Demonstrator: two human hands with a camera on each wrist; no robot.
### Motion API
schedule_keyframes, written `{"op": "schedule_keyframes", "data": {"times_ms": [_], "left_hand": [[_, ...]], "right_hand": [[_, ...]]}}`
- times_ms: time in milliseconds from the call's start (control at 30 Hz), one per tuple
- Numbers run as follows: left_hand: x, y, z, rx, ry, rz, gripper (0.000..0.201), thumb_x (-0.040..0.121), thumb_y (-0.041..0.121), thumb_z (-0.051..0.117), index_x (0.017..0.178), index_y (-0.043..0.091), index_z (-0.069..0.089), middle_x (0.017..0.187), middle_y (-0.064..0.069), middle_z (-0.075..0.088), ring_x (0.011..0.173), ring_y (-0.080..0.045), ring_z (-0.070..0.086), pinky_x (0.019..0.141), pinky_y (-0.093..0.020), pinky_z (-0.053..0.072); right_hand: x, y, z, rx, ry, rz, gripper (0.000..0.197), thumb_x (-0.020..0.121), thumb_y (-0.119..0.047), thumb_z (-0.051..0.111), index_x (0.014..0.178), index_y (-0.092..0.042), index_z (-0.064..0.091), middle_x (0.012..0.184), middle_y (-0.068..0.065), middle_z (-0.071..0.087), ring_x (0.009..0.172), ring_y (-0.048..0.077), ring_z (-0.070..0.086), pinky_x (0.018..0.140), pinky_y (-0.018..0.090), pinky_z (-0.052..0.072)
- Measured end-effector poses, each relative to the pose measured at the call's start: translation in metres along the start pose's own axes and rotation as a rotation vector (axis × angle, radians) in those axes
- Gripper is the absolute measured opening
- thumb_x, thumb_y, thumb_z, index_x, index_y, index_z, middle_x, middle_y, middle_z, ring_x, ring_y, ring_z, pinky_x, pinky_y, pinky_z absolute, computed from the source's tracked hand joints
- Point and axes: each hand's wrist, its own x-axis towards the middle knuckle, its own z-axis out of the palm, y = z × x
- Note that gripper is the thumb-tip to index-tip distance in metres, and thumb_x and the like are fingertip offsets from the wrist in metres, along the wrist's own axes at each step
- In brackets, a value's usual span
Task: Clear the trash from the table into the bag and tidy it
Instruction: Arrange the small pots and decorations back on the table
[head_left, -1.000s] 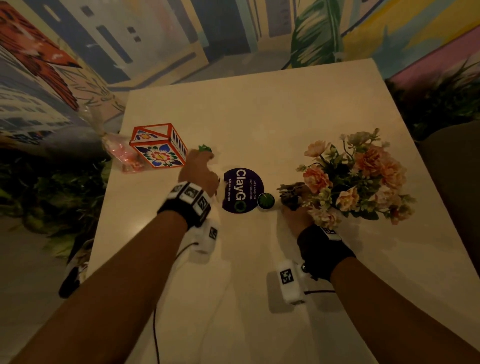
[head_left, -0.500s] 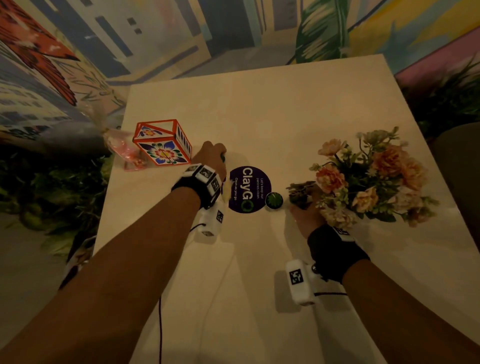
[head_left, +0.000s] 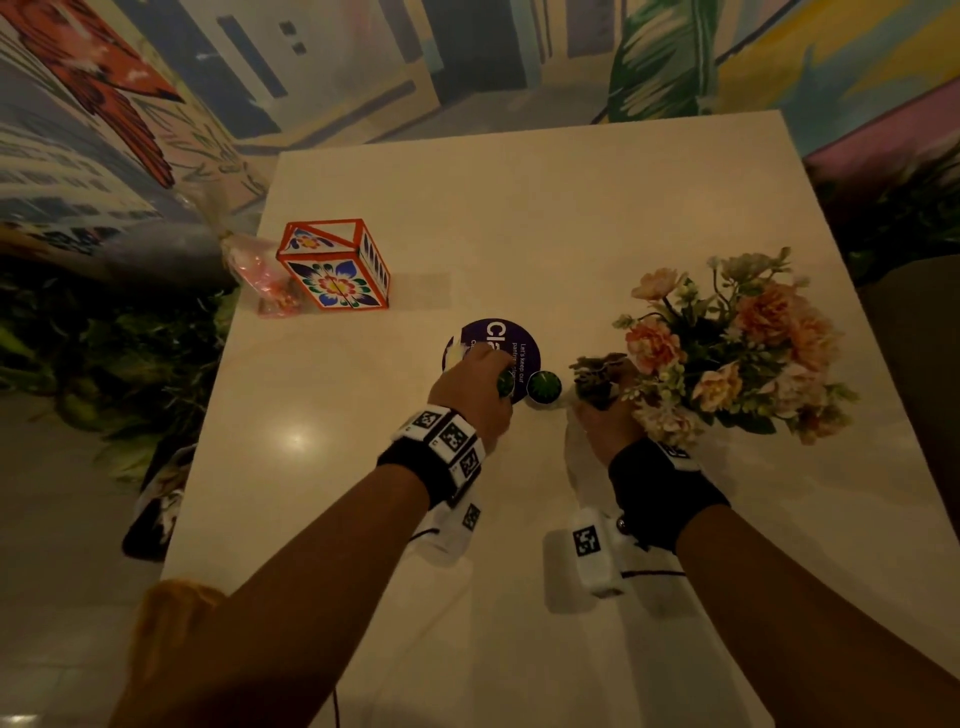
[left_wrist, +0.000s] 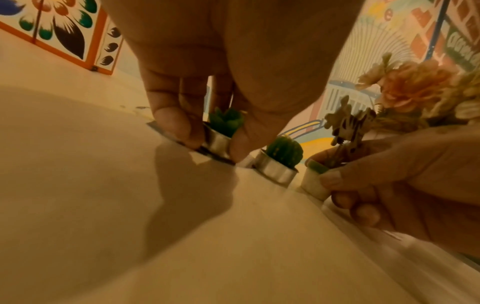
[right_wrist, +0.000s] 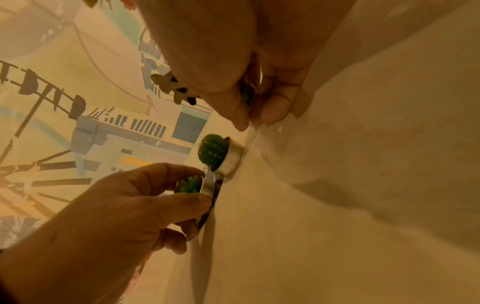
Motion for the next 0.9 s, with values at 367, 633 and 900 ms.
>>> {"op": "schedule_keyframes", "data": {"times_ms": [367, 633, 900], "left_hand": [[-0.007, -0.001, 0.004, -0.047, 0.083, -0.11, 0.047, 0.081, 0.011, 0.066, 0.125, 0.017, 0.052, 0.129, 0.0, 0.048, 0.109, -0.026, 0.057, 0.095, -0.034, 0.049], [-0.017, -0.017, -0.023, -0.162, 0.132, -0.112, 0.069, 0.072, 0.017, 0.068, 0.136, 0.016, 0.042, 0.133, -0.005, 0.044, 0.112, -0.025, 0.054, 0.093, -0.032, 0.048], [-0.016, -0.109, -0.1, -0.265, 0.424, -0.398, 0.025, 0.081, 0.014, 0.066, 0.106, 0.016, 0.061, 0.103, 0.001, 0.064, 0.091, -0.017, 0.058, 0.082, -0.025, 0.044]], "right_hand": [[0.011, 0.011, 0.005, -0.042, -0.049, 0.082, 0.042, 0.09, -0.008, 0.055, 0.127, 0.008, 0.047, 0.11, 0.012, 0.049, 0.1, 0.023, 0.045, 0.102, 0.048, 0.038], [-0.009, -0.004, -0.007, -0.124, -0.082, 0.053, 0.037, 0.09, -0.003, 0.055, 0.124, 0.009, 0.048, 0.128, 0.025, 0.051, 0.122, 0.038, 0.046, 0.106, 0.042, 0.032], [-0.052, -0.006, -0.031, -0.308, -0.054, 0.025, 0.048, 0.084, -0.015, 0.066, 0.128, -0.014, 0.049, 0.101, 0.002, 0.053, 0.1, 0.022, 0.053, 0.092, 0.031, 0.04]]}}
